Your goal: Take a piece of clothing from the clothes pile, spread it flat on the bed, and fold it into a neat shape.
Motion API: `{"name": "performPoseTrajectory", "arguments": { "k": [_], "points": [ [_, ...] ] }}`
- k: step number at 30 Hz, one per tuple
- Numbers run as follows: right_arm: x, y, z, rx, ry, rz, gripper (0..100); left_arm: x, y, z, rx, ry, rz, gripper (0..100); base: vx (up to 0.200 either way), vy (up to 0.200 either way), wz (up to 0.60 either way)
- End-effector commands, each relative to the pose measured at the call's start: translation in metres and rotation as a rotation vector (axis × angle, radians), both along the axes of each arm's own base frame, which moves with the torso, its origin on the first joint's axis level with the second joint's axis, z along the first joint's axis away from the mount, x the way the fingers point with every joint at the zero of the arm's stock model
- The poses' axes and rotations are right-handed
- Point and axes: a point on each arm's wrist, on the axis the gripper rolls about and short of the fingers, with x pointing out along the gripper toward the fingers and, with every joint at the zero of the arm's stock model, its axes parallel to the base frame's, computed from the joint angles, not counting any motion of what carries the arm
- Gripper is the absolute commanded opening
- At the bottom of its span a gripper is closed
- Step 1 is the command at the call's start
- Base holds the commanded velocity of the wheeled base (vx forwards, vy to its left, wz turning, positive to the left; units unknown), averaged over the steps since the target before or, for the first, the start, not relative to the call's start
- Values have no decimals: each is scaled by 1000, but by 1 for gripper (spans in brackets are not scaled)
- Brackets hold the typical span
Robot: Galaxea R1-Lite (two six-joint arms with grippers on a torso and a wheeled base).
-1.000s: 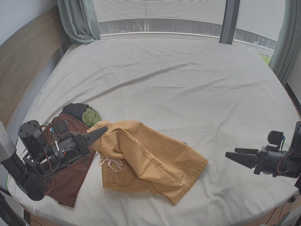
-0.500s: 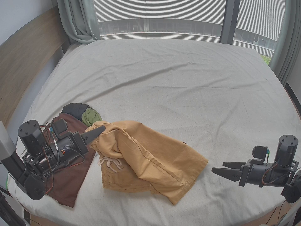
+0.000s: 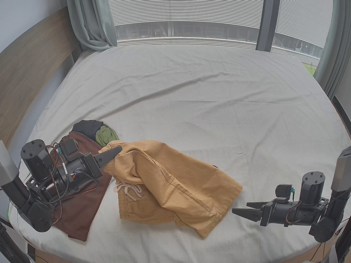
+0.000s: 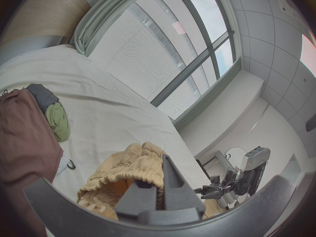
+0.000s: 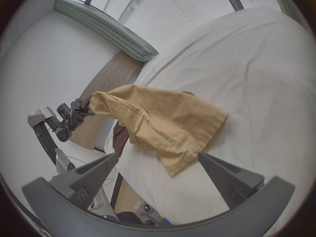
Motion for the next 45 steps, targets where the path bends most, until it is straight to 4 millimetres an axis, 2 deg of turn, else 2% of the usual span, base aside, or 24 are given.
{"name": "performPoseTrajectory", "arguments": {
  "k": [1,15,25,35,45],
  "points": [
    [1,1,-16,-17,83,-4,100,3,3,-3,3,8,13,0,0,0,0],
    [27,14,-38,-10,109,-11,100,17,11,-12,9,27,56,0,0,0,0],
    [42,27,-60,3,151,-12,100,17,14,-11,8,26,68,0,0,0,0],
    [51,39,-76,0,167,-20,100,18,15,-12,8,26,70,0,0,0,0],
    [48,50,-85,-19,177,7,100,18,14,-11,7,25,68,0,0,0,0]
  ]
}}
